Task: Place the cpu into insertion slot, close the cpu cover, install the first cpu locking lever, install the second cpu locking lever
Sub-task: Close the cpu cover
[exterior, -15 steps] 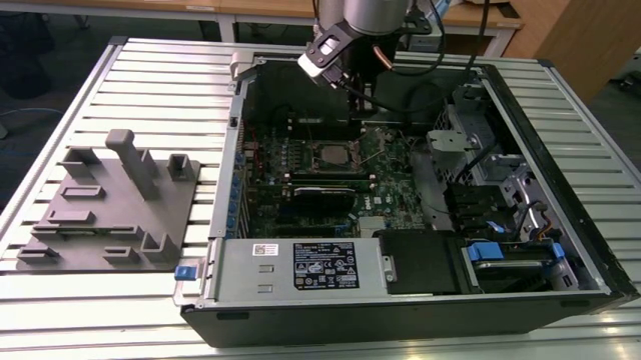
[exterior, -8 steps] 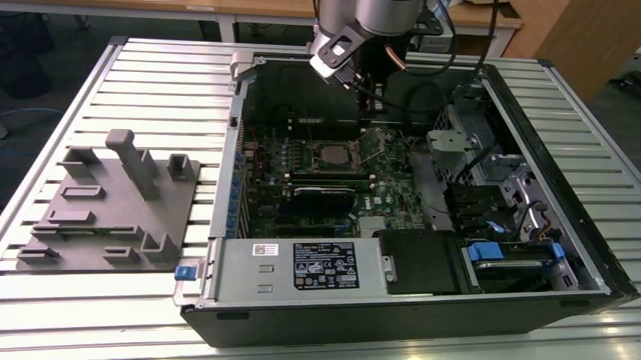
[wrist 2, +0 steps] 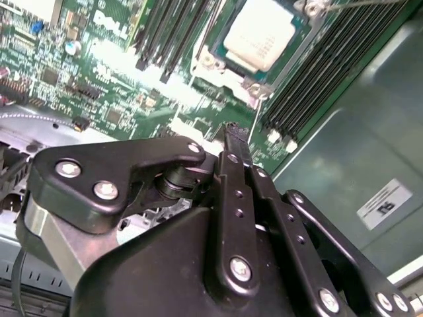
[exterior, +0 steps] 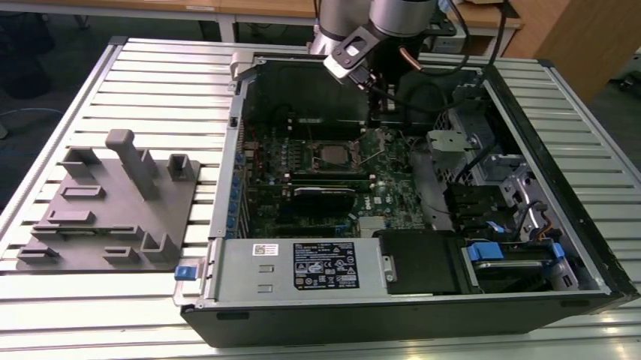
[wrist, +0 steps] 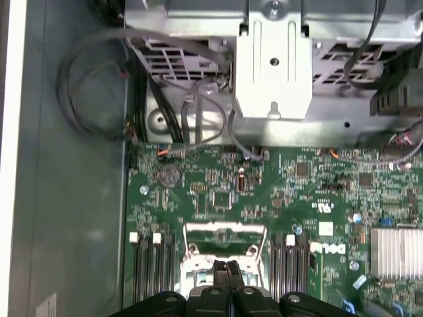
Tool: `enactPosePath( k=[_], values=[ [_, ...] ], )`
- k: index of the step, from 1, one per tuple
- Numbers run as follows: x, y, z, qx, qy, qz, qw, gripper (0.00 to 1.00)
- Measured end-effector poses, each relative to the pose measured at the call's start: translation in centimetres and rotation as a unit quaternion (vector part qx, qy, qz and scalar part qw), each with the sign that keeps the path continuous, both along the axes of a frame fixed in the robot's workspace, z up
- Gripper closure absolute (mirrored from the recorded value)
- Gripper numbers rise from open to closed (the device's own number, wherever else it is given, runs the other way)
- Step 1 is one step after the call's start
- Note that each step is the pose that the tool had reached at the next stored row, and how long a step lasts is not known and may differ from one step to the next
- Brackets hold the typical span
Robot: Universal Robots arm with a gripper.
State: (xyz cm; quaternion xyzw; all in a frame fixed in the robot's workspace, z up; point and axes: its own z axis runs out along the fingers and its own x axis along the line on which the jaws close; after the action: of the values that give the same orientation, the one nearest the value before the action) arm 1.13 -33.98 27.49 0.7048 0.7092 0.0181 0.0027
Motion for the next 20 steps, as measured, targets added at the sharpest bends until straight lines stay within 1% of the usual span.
enactPosePath(
  k=[7, 13, 15, 18, 20],
  values=[
    [1.44, 0.0, -0.01, 0.0, 0.0, 0.0, 1.0, 0.89],
    [2.5, 0.0, -0.01, 0.0, 0.0, 0.0, 1.0, 0.89],
    [2.63, 0.0, -0.02, 0.0, 0.0, -0.002, 1.0, 0.89],
    [2.7, -0.01, -0.06, 0.0, 0.0, -0.012, 0.99993, 0.89],
    [2.71, -0.01, -0.06, 0.0, 0.0, -0.015, 0.99989, 0.89]
  ],
)
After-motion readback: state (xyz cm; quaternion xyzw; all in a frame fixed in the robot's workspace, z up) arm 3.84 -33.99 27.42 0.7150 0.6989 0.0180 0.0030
